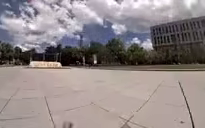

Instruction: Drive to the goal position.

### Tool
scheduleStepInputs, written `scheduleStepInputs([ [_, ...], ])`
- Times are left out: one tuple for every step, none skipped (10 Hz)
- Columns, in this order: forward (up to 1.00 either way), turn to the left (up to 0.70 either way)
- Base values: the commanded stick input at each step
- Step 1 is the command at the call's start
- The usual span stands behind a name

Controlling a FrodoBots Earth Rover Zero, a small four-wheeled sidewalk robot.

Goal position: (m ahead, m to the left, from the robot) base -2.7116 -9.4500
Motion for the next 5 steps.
scheduleStepInputs([
  [0.7,-0.31],
  [0.7,-0.31],
  [0.7,-0.31],
  [0.7,-0.31],
  [0.7,-0.31],
])
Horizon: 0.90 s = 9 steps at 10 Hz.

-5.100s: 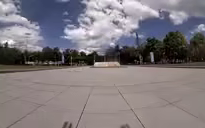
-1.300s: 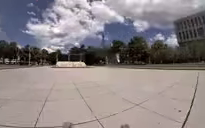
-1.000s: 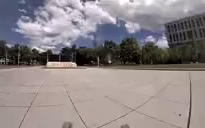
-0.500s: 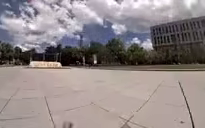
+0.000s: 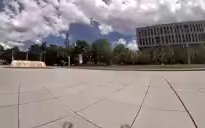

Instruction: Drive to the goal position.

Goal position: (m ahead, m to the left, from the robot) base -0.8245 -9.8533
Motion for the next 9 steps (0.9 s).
scheduleStepInputs([
  [0.7,-0.31],
  [0.7,-0.31],
  [0.7,-0.31],
  [0.7,-0.31],
  [0.7,-0.31],
  [0.7,-0.31],
  [0.7,-0.31],
  [0.7,-0.31],
  [0.7,-0.31],
])
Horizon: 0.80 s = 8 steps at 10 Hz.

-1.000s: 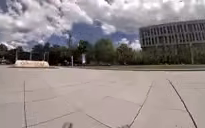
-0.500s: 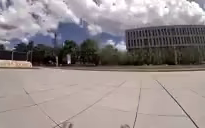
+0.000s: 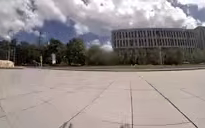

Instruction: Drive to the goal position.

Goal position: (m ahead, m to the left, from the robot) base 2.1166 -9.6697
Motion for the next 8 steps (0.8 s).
scheduleStepInputs([
  [0.7,-0.31],
  [0.7,-0.31],
  [0.7,-0.31],
  [0.7,-0.31],
  [0.7,-0.31],
  [0.7,-0.31],
  [0.7,-0.31],
  [0.7,-0.31],
])
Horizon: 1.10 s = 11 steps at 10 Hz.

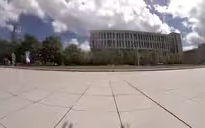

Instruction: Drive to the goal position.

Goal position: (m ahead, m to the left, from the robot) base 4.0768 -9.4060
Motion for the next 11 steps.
scheduleStepInputs([
  [0.7,-0.31],
  [0.7,-0.31],
  [0.7,-0.31],
  [0.7,-0.31],
  [0.7,-0.31],
  [0.7,-0.31],
  [0.7,-0.31],
  [0.7,-0.31],
  [0.7,-0.31],
  [0.7,-0.31],
  [0.7,-0.31],
])
